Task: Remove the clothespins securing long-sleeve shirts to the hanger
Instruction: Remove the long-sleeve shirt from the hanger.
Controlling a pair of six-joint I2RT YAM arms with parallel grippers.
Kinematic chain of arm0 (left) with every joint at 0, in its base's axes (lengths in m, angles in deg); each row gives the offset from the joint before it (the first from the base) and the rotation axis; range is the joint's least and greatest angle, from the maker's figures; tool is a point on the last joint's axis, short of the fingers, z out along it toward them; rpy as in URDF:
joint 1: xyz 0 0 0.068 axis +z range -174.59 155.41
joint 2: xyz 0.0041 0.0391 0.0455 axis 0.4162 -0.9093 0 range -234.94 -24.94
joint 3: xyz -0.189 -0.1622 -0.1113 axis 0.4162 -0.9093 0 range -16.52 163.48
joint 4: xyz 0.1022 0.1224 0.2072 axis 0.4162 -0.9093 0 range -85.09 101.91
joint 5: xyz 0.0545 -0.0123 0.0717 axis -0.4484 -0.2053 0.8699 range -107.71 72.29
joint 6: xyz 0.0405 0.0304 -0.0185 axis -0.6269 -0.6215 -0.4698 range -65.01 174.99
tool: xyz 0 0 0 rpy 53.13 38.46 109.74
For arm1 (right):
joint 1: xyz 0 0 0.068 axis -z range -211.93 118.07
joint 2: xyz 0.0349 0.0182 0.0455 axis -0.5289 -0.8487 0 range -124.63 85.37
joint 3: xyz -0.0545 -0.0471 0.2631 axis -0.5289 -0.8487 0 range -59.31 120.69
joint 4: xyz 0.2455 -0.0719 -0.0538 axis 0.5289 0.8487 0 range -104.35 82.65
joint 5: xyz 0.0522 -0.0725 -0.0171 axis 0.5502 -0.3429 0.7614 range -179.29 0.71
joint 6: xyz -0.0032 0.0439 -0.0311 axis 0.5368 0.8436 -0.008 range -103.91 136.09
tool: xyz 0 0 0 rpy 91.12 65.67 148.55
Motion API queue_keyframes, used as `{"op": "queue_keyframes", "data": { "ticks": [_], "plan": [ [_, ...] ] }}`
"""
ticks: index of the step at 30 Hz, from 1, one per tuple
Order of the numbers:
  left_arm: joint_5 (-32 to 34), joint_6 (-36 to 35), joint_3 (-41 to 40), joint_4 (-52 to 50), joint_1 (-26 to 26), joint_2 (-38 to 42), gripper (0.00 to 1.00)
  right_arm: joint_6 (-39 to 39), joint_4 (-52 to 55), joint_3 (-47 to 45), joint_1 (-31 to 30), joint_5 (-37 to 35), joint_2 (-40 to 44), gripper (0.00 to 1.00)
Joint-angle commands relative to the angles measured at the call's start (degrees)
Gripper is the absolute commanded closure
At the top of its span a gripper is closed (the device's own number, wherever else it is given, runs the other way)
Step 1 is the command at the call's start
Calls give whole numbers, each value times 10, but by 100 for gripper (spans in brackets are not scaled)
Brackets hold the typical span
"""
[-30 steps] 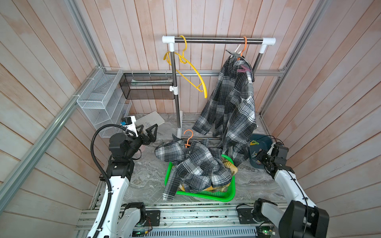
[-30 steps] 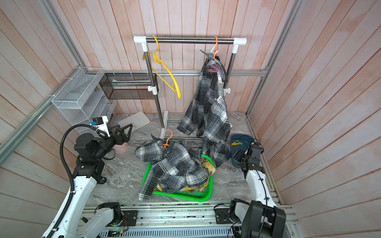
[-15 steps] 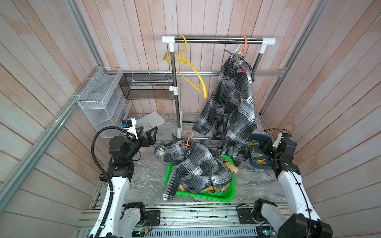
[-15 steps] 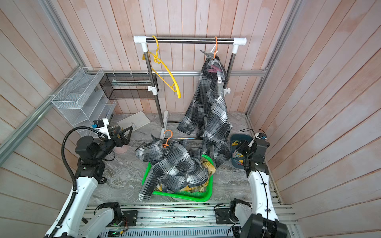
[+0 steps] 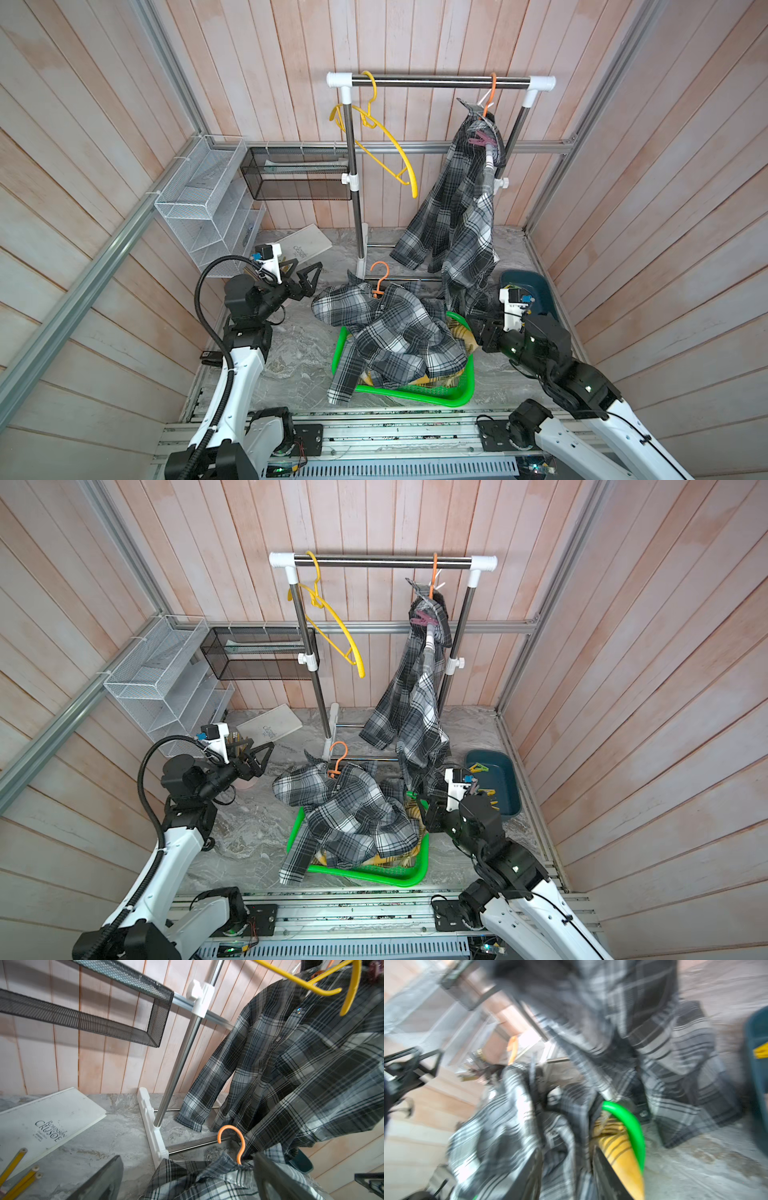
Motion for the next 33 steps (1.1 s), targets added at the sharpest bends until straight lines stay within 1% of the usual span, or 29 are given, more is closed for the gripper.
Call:
{"op": "queue_keyframes", "data": {
  "ticks": [1,2,4,5,7,11,13,16,19,21,23,27,30,33],
  "plan": [
    [-15,4,12,18,5,14,1,-21,-26,-24,-60,20,-20,60],
    [-15,4,13,18,5,16,1,-29,-43,-26,-88,10,-36,60],
    [-14,8,13,18,6,20,1,-35,-78,-20,-138,-37,-72,58],
    [-15,9,12,19,6,21,1,-44,-103,-12,-156,-44,-97,57],
    [-17,12,11,18,7,25,1,-57,-140,18,-166,-40,-150,56],
    [-11,6,11,11,7,33,1,-86,-204,72,-165,-25,-242,54],
    [-5,3,10,7,7,37,1,-95,-208,104,-152,-22,-284,53],
    [-9,6,10,10,7,31,1,-101,-195,167,-111,14,-344,52],
    [-21,13,15,15,8,22,1,-95,-215,202,-59,88,-391,52],
    [-23,16,15,17,10,19,1,-104,-225,223,-36,121,-421,52],
    [-25,19,14,18,12,18,1,-112,-226,250,-12,175,-457,52],
    [-26,20,13,18,13,18,1,-122,-227,290,13,249,-518,52],
    [-27,22,13,19,13,17,1,-131,-221,312,25,268,-557,52],
    [-32,26,14,22,14,13,1,-121,-236,316,39,295,-588,52]
  ]
}}
